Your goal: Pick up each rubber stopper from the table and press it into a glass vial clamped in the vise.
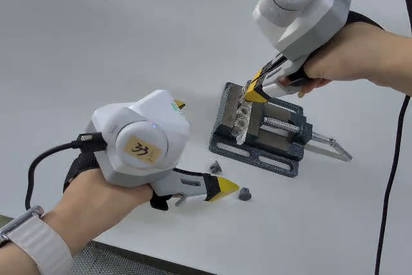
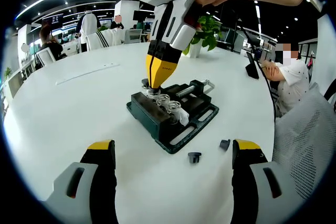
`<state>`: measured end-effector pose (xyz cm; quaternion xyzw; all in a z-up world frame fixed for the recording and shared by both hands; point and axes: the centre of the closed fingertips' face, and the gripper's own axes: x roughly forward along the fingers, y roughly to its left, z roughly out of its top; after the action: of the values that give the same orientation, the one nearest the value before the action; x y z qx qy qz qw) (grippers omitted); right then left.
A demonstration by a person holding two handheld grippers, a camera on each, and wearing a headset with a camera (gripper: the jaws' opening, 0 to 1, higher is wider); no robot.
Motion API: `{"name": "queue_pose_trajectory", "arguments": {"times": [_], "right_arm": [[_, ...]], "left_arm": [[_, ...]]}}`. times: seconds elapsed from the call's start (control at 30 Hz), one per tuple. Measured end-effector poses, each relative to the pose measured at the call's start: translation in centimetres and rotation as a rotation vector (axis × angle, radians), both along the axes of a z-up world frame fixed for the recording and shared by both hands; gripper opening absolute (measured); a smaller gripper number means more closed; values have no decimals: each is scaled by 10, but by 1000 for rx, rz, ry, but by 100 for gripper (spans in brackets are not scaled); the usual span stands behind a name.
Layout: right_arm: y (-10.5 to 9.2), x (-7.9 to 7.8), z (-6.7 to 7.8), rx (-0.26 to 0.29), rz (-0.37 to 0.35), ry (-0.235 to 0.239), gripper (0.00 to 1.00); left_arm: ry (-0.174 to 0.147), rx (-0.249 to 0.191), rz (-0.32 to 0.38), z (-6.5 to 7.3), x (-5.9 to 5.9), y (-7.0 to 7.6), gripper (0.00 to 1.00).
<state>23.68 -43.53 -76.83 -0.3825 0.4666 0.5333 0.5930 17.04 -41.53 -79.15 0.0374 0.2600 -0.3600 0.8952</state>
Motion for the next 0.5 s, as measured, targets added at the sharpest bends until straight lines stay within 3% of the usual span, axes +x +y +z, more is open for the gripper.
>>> {"name": "queue_pose_trajectory", "arguments": {"times": [0.2, 0.27, 0.5], "right_arm": [[0, -2, 1, -21, 9, -26, 0], [-1, 0, 2, -27, 57, -57, 0], [-1, 0, 3, 3, 23, -34, 0]], "left_arm": [[-8, 1, -3, 4, 1, -1, 91], [-12, 4, -5, 6, 1, -1, 91], [-16, 9, -2, 6, 3, 1, 91]]}}
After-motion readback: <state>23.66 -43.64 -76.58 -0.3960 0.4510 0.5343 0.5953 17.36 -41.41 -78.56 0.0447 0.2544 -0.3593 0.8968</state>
